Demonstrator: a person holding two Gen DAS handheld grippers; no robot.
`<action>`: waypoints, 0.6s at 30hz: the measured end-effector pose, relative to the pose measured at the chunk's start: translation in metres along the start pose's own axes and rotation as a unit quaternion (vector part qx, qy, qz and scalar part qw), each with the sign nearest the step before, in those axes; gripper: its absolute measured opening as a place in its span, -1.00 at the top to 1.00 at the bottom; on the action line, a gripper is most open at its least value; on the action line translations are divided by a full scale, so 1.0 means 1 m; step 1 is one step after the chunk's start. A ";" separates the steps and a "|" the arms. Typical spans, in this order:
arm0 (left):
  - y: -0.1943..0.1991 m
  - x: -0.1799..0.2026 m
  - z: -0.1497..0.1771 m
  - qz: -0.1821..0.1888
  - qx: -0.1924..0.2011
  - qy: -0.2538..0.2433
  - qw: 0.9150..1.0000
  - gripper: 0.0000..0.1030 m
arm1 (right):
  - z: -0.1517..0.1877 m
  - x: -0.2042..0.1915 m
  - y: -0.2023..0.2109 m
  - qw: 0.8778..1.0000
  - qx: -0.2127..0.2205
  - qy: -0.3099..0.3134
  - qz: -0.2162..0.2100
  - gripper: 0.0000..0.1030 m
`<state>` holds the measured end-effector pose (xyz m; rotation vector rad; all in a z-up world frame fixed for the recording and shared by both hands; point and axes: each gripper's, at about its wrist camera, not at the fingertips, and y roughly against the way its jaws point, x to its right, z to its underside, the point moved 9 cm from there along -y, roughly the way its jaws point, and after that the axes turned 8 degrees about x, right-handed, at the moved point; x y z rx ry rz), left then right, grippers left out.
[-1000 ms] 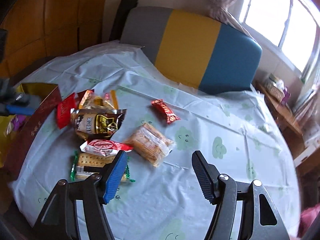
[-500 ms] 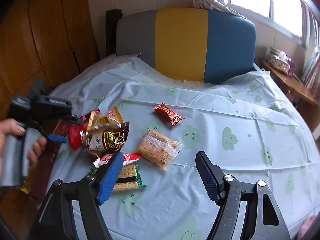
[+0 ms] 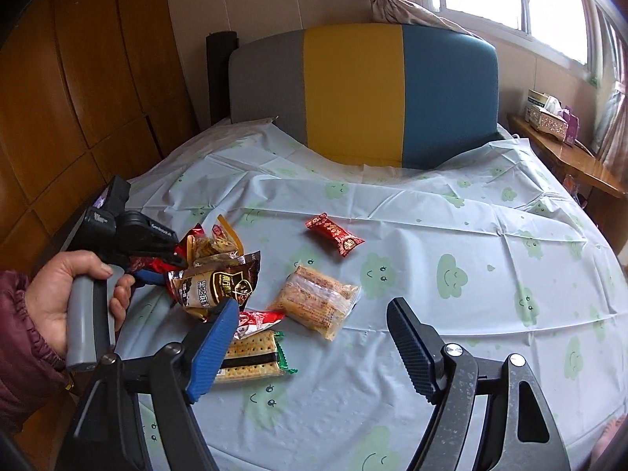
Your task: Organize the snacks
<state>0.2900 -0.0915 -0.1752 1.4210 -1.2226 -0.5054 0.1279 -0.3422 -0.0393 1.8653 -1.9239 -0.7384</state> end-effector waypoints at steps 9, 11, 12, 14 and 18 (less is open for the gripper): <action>0.017 0.024 0.025 0.115 -0.005 -0.138 0.984 0.76 | 0.001 0.002 -0.001 1.000 -0.001 0.006 0.014 -0.52; 0.024 0.029 0.024 0.138 -0.001 -0.143 0.980 0.76 | 0.002 0.004 -0.002 1.000 -0.003 0.008 0.021 -0.52; 0.028 0.030 0.023 0.151 -0.003 -0.139 0.979 0.74 | 0.003 0.005 -0.002 1.000 -0.003 0.007 0.021 -0.52; 0.032 0.028 0.020 0.158 -0.016 -0.122 0.980 0.49 | 0.003 0.007 -0.003 1.000 -0.005 0.005 0.024 -0.52; 0.034 0.010 0.012 0.139 -0.042 -0.057 0.988 0.15 | 0.004 0.007 -0.003 1.000 -0.005 0.006 0.025 -0.52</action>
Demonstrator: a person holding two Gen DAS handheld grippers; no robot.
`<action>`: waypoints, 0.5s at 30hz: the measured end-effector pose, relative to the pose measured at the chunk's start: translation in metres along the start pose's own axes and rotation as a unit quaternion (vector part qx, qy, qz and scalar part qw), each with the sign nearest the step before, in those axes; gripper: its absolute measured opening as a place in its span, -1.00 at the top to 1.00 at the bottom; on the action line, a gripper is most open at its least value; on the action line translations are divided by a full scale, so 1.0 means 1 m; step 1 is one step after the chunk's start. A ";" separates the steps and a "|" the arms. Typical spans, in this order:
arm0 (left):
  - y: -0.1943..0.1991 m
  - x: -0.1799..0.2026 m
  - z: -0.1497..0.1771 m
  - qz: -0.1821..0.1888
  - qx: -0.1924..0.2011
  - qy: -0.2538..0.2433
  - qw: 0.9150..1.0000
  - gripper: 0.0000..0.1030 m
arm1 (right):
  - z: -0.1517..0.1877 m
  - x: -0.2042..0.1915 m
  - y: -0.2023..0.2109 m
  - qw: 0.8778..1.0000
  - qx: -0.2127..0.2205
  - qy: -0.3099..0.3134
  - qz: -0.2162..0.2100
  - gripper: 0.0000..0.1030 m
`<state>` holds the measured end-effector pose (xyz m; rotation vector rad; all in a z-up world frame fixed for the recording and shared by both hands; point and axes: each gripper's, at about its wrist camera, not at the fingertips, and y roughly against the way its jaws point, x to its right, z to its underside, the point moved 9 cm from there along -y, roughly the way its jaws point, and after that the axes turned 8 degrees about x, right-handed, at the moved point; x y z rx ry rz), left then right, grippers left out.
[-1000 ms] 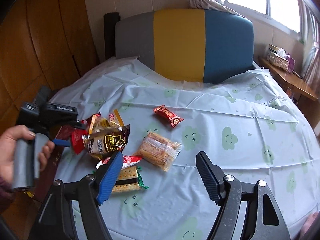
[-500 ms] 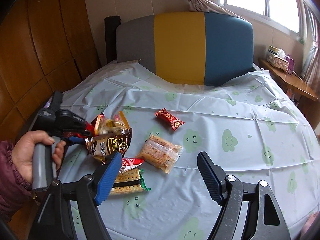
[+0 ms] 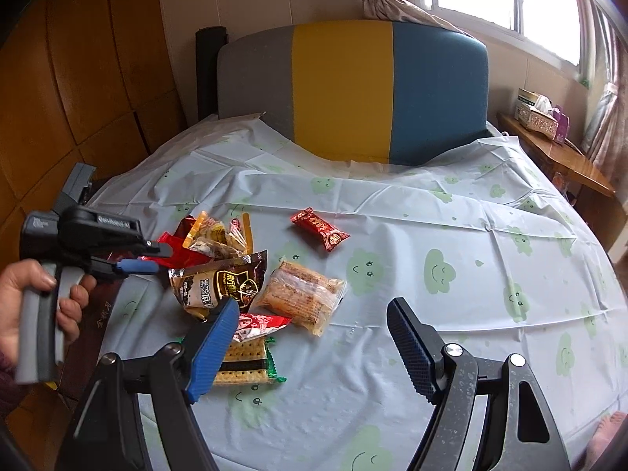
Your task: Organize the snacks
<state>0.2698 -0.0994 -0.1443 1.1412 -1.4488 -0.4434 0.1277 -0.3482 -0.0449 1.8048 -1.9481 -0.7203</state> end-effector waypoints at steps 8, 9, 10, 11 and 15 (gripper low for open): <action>-0.005 -0.024 0.003 -0.038 -0.002 0.089 0.995 0.02 | -0.001 -0.003 0.001 1.000 0.002 0.002 -0.002 -0.55; -0.017 -0.020 0.001 -0.043 0.000 0.093 0.995 0.02 | -0.001 -0.002 0.002 1.000 0.003 0.001 -0.002 -0.56; -0.019 -0.019 0.000 -0.047 0.002 0.094 0.994 0.02 | -0.002 -0.002 0.002 1.000 0.003 -0.001 -0.003 -0.56; -0.023 -0.019 -0.002 -0.055 0.006 0.092 0.994 0.02 | -0.002 -0.001 0.002 1.000 0.003 -0.002 -0.003 -0.56; -0.037 -0.017 -0.012 -0.073 0.019 0.090 0.993 0.02 | -0.003 -0.001 0.003 1.000 0.003 -0.008 -0.008 -0.56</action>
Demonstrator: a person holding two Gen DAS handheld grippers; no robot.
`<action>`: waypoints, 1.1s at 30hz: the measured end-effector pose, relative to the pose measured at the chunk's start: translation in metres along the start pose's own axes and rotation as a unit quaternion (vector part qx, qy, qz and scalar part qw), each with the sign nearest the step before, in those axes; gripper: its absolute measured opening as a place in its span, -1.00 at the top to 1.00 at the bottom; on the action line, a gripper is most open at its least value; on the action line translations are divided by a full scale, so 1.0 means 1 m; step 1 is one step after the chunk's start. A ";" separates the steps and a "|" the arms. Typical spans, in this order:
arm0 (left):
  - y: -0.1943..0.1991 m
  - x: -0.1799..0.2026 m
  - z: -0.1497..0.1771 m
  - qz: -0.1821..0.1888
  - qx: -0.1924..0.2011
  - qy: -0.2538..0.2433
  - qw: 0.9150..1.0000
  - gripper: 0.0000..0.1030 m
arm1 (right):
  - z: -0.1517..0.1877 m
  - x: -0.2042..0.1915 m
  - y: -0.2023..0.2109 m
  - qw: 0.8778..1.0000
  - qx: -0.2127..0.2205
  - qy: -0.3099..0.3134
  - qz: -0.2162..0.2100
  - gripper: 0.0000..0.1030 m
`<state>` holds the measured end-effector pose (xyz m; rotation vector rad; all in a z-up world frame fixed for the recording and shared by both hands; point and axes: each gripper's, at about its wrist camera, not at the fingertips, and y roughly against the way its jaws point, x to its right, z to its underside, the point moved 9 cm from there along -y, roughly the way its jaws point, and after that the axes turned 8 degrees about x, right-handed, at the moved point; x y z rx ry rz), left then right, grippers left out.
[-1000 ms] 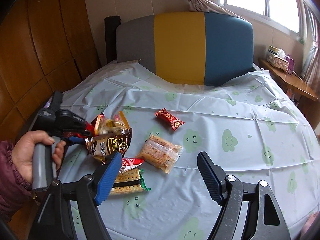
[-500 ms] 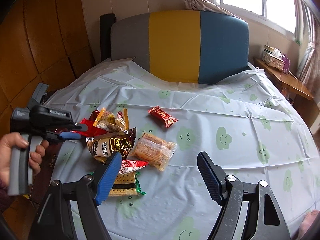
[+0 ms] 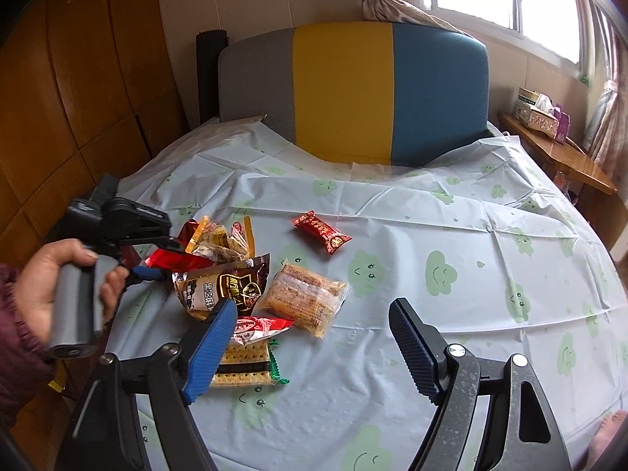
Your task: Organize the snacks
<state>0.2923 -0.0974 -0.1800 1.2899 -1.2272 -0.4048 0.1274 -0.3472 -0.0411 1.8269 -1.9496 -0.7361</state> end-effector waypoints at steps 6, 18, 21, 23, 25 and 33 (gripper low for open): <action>-0.002 0.008 -0.008 -0.018 0.035 -0.043 0.998 0.29 | 0.001 -0.005 -0.001 1.000 -0.003 0.009 -0.006 -0.56; 0.048 0.020 0.003 0.029 0.087 -0.178 0.980 0.88 | 0.011 -0.003 -0.012 1.000 -0.026 0.002 -0.009 -0.19; 0.058 0.026 0.015 0.043 0.096 -0.210 0.972 0.91 | 0.015 -0.002 -0.016 0.999 -0.034 -0.007 -0.016 -0.18; 0.071 0.025 0.024 0.054 0.100 -0.230 0.967 0.96 | 0.019 0.000 -0.020 0.999 -0.044 -0.016 -0.021 -0.17; 0.080 0.026 0.031 0.063 0.107 -0.252 0.960 0.98 | 0.023 0.000 -0.023 0.998 -0.053 -0.024 -0.026 -0.14; 0.128 0.019 0.088 0.115 0.074 -0.354 0.925 0.98 | 0.034 0.005 -0.033 0.996 -0.075 -0.046 -0.022 -0.12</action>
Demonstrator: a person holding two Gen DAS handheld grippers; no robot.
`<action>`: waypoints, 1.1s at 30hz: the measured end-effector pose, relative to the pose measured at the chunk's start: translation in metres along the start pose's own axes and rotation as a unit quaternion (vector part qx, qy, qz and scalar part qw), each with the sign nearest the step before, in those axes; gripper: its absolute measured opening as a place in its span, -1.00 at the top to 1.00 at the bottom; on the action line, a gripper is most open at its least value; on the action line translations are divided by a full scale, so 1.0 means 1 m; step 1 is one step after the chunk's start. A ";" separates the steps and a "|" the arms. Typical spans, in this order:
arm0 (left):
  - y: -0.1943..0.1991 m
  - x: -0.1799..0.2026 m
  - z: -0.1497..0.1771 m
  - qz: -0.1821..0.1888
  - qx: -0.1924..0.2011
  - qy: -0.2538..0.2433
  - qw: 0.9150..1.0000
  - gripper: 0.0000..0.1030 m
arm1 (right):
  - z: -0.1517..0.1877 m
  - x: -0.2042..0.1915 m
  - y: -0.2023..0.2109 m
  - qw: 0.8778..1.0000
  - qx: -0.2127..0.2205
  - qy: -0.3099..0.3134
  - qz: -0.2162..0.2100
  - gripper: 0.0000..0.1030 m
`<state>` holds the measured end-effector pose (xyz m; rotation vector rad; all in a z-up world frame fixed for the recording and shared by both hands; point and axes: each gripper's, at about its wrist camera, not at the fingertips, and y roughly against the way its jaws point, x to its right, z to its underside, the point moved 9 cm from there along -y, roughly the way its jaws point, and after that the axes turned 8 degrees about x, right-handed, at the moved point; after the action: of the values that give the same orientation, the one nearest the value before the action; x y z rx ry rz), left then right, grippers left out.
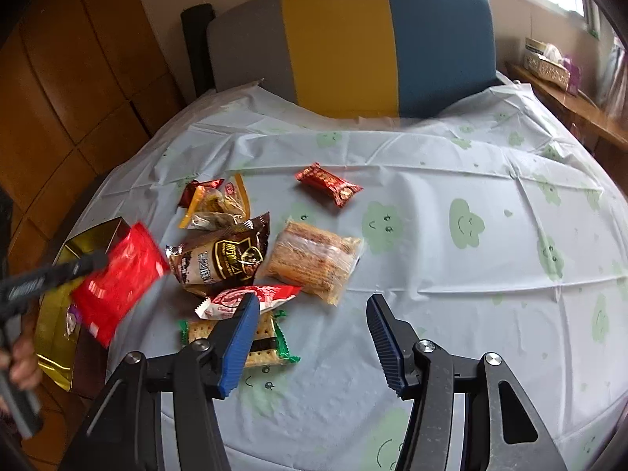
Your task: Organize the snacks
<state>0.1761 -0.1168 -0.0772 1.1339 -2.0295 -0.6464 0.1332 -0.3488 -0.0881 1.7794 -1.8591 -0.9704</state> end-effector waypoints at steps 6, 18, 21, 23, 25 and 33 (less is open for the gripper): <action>0.000 0.027 0.042 0.056 -0.075 -0.020 0.995 0.97 | 0.007 -0.002 -0.007 1.000 -0.014 0.009 0.006 -0.12; -0.024 0.015 0.073 -0.005 -0.111 -0.087 0.990 -0.41 | 0.011 -0.009 -0.012 0.999 -0.031 0.004 -0.015 -0.15; -0.032 0.017 0.086 -0.009 -0.123 -0.110 0.986 -0.42 | 0.013 -0.014 -0.013 0.999 -0.036 0.005 -0.025 -0.22; -0.033 0.018 0.093 -0.019 -0.124 -0.126 0.984 -0.41 | 0.014 -0.017 -0.014 0.999 -0.039 0.008 -0.031 -0.27; -0.036 0.016 0.100 -0.029 -0.122 -0.132 0.983 -0.27 | 0.017 -0.021 -0.016 0.998 -0.046 0.012 -0.040 -0.35; -0.016 0.005 0.104 -0.050 -0.079 -0.137 0.986 0.24 | 0.028 -0.040 -0.034 0.996 -0.060 0.030 -0.061 -0.52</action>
<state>0.1016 -0.1205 -0.1519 1.1058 -2.1117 -1.0439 0.1424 -0.3020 -0.1234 1.8456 -1.6383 -1.0379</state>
